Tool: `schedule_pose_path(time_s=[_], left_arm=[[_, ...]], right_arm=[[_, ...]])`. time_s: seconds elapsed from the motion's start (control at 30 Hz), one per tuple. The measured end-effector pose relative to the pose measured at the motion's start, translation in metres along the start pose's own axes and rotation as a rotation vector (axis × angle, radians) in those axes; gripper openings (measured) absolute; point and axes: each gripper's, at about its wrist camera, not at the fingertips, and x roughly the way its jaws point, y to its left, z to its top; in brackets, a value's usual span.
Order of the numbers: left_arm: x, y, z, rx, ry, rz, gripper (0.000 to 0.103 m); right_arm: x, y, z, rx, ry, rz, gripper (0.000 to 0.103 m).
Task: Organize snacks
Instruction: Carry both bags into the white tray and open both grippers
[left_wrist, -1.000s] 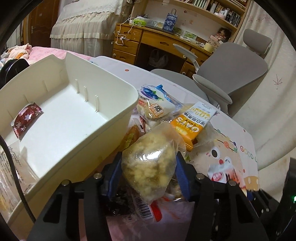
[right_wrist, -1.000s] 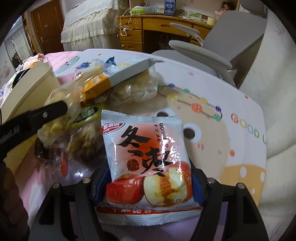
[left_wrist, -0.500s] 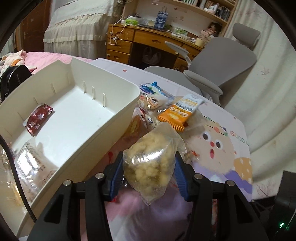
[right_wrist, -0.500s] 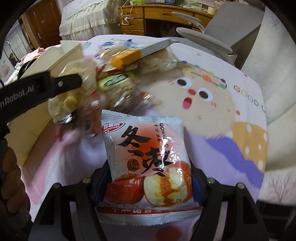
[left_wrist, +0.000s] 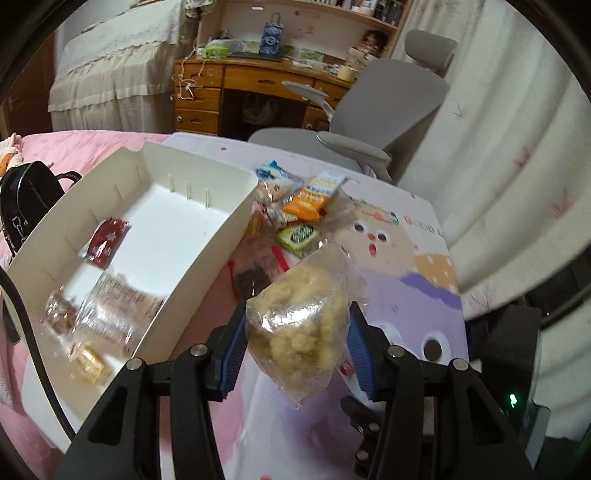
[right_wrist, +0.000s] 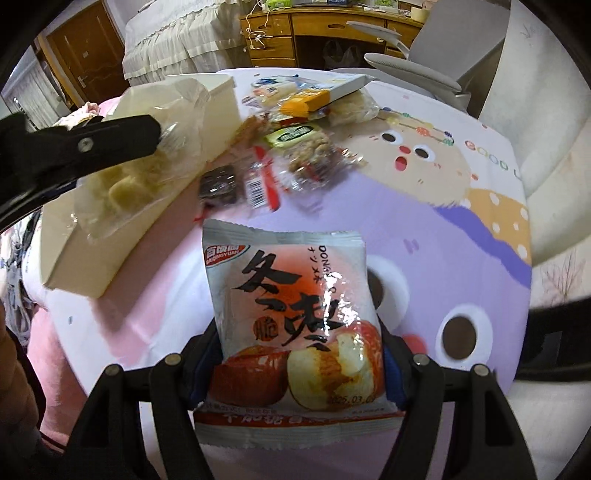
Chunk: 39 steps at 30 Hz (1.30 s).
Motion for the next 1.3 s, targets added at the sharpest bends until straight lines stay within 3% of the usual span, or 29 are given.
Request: schedule_pose_path(time_s=[0.1, 0.43, 0.83, 1.3], left_arm=[[-0.016, 0.005, -0.01, 0.035, 0.027, -0.013, 0.049], [-0.068, 0.041, -0.008, 0.095, -0.034, -0.015, 0.049], [-0.11, 0.104, 0.023, 0.14, -0.115, -0.031, 0.049], [-0.112, 0.186, 0.07, 0.152, -0.116, -0.11, 0.049]], right_arm=[[-0.004, 0.011, -0.008, 0.022, 0.003, 0.031, 0.072], [-0.013, 0.056, -0.023, -0.002, 0.002, 0.124, 0.072], [-0.046, 0.108, 0.0, -0.023, -0.127, 0.1, 0.072], [-0.071, 0.168, 0.039, 0.062, -0.268, 0.041, 0.072]])
